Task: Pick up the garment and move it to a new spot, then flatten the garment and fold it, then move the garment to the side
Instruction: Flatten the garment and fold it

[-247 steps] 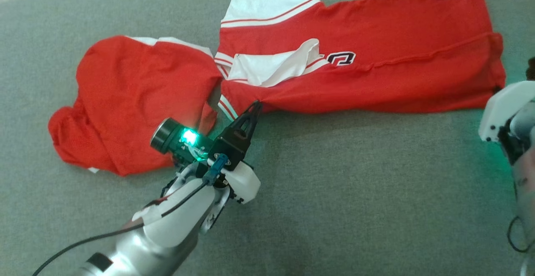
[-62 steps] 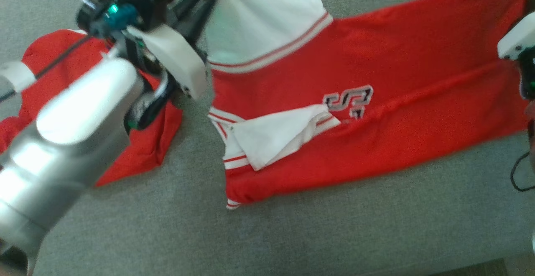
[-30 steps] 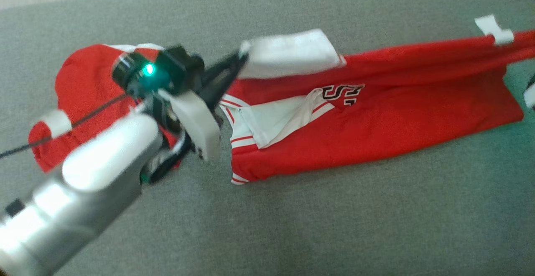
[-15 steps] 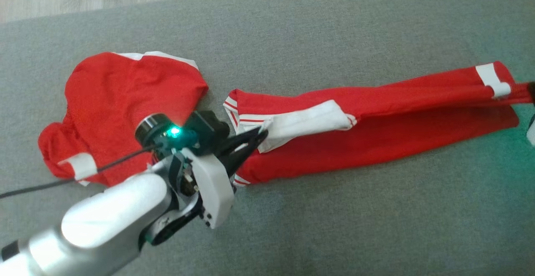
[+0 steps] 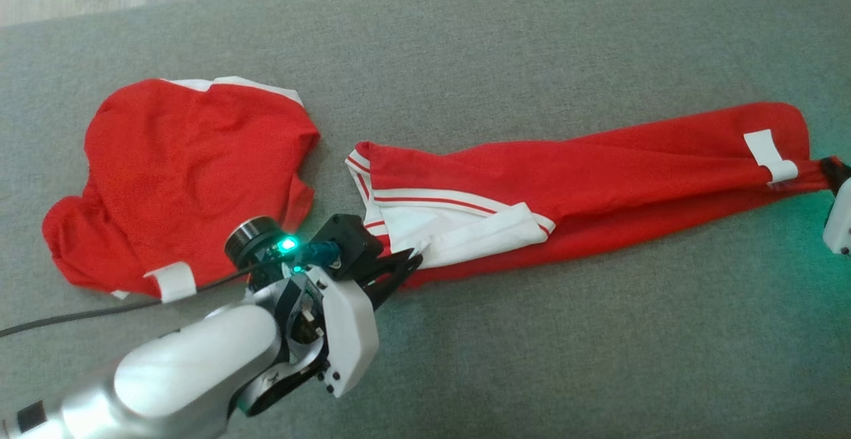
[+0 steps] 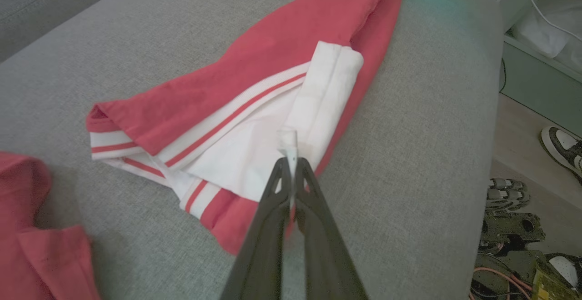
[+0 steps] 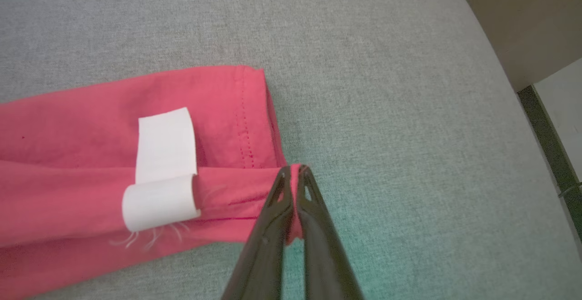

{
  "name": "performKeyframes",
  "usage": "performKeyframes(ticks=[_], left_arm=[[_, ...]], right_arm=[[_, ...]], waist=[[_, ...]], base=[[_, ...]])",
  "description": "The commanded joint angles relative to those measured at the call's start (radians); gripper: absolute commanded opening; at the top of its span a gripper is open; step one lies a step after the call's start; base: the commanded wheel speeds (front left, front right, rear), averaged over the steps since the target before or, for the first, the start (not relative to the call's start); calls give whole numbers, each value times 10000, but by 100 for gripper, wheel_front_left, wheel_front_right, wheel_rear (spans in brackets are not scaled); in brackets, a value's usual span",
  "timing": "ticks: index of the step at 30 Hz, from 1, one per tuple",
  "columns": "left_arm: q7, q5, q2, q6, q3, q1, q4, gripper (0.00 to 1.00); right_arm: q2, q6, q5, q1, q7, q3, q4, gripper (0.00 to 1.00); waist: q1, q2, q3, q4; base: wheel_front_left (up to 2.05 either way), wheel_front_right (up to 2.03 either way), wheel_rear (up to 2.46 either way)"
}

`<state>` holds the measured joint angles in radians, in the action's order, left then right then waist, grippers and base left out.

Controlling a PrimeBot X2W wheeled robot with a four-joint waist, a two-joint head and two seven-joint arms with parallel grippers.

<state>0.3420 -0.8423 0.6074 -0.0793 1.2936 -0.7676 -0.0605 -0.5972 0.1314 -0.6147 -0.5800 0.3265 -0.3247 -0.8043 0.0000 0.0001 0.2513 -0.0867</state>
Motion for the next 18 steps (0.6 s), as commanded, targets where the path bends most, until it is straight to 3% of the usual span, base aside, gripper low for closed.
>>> performKeyframes(ticks=[1, 3, 4, 5, 6, 7, 13, 18], left_arm=[[-44, 151, 115, -7, -372, -213, -105, 0], [-52, 226, 8, 35, -343, -170, 68, 0], [-67, 243, -52, 54, -332, -136, 161, 10], [-89, 268, -100, 72, -322, -102, 251, 57], [-118, 303, -146, 86, -312, -71, 337, 98], [-174, 345, -194, 67, -309, -50, 411, 100], [-1518, 27, -611, -583, -1381, -29, 650, 100], [-3561, -302, -1111, -1390, -2809, 218, 757, 100]], right_arm=[[-239, -7, -36, 264, 35, -59, 214, 0], [-210, -7, -107, 318, 181, -51, 209, 0], [-182, -7, -175, 341, 274, -28, 200, 0], [-150, -7, -238, 352, 347, 11, 192, 7], [-101, -7, -321, 363, 390, 66, 201, 88], [-27, -7, -455, 368, 419, 157, 217, 100], [291, -7, -1013, 272, -111, 722, 907, 100], [698, -7, -863, 387, -1960, 1227, 2297, 100]], waist=[[0, -1, 29, -17], [0, -1, 66, -46], [0, -1, 79, -63], [0, -1, 86, -85], [0, -1, 87, -108], [0, -1, 83, -131], [0, -1, -180, -168], [0, -1, -543, -58]], base=[[0, 0, 0], [0, 0, 0], [0, 0, 0], [0, 0, 0], [0, 0, 0], [0, 0, 0], [0, 0, 0], [0, 0, 0]])
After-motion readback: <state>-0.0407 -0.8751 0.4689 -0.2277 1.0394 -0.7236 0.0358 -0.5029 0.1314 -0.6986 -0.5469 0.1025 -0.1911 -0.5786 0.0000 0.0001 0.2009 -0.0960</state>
